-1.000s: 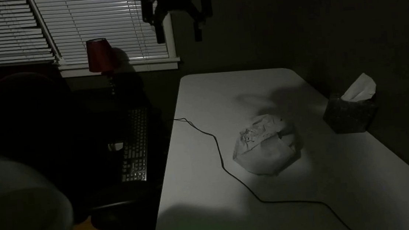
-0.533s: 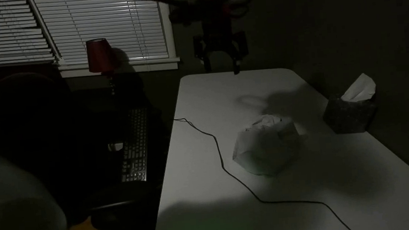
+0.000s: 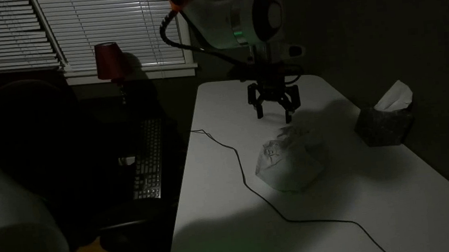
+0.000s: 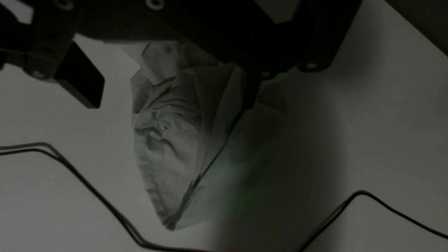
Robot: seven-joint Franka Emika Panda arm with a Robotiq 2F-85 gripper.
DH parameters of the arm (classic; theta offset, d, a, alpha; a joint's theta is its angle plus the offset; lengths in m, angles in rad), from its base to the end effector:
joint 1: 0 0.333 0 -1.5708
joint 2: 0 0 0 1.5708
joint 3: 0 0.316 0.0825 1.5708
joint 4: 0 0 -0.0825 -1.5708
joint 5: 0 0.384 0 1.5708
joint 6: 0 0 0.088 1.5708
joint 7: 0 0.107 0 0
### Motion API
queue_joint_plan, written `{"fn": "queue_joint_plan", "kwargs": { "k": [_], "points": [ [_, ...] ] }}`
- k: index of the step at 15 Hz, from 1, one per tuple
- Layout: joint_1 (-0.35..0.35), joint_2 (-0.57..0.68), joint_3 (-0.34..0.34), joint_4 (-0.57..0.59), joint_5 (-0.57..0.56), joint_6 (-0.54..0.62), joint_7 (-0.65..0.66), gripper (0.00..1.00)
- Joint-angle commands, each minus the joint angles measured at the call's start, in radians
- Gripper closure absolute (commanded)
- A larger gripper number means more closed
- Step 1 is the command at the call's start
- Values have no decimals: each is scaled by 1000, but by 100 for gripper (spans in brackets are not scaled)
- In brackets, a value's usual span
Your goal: Put the towel on the chair.
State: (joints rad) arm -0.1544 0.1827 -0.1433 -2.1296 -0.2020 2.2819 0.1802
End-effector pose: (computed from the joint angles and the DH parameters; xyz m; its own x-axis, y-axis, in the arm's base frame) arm 0.5367 -0.1685 0.3221 0.9419 -0.3357 -0.0100 -0.3287 -0.9275 0.1782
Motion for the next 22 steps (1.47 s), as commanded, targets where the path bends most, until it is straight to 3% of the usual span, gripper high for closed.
{"fn": "queue_joint_plan", "kwargs": {
  "k": [1,14,18,22],
  "points": [
    [10,36,-19,12,5,27,7,0],
    [64,294,-49,128,-17,42,134,0],
    [125,376,-126,155,-115,143,277,0],
    [153,452,-170,181,-143,244,309,0]
  ]
}}
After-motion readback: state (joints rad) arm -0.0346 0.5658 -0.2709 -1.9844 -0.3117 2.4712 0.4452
